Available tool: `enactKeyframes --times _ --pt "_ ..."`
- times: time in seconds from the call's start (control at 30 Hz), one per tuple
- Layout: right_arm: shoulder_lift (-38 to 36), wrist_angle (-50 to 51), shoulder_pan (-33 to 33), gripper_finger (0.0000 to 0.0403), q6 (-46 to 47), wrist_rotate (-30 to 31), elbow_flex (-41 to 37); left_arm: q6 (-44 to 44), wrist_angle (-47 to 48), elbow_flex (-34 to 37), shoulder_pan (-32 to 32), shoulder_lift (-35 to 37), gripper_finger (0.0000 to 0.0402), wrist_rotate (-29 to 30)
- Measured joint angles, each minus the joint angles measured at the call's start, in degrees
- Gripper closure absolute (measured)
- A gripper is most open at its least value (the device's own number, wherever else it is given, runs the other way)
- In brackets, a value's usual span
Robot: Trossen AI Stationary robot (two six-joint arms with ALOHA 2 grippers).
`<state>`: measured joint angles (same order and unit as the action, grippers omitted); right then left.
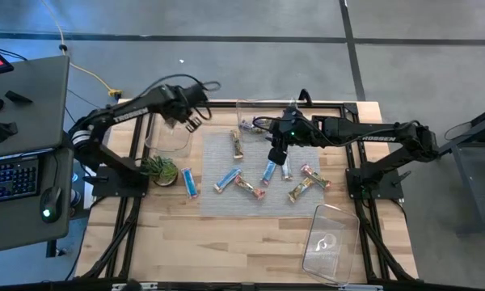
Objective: Pick and place Granola Bars by type
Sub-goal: Put the yellow granola bar into the left transparent bin
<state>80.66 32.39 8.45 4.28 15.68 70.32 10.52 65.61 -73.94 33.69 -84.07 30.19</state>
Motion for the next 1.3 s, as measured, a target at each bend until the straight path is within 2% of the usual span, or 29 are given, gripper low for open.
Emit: enactKeyframes --times 0.1,0.23,0.37,0.57,0.8,0.93,1.1,1.3 --pt "0.0 0.0 0.0 0.0279 0.0 0.0 0.0 -3.8 -6.6 5.1 6.8 1.8 0.0332 -4.5" --pt "0.0 0.0 0.0 0.0279 -0.1 0.0 0.0 -10.0 -16.7 11.2 15.1 1.5 0.0332 -15.9" --pt "0.0 0.0 0.0 0.0279 0.8 0.0 0.0 -14.7 -25.8 17.0 20.7 0.4 0.0332 -22.0" --pt "0.0 0.0 0.0 0.0279 1.1 0.0 0.0 -17.6 -31.5 21.8 24.8 0.1 0.0332 -22.0" --pt "0.0 0.0 0.0 0.0279 1.4 0.0 0.0 -22.0 -34.5 25.4 24.8 0.1 0.0332 -21.8" --pt "0.0 0.0 0.0 0.0279 1.5 0.0 0.0 -22.7 -37.5 28.3 24.8 0.1 0.0332 -23.6" --pt "0.0 0.0 0.0 0.0279 1.5 -0.1 0.0 -25.3 -40.4 29.5 24.8 0.1 0.0332 -26.8" --pt "0.0 0.0 0.0 0.0279 1.8 -2.7 0.0 -26.0 -40.6 29.5 24.8 0.1 0.0319 -26.8"
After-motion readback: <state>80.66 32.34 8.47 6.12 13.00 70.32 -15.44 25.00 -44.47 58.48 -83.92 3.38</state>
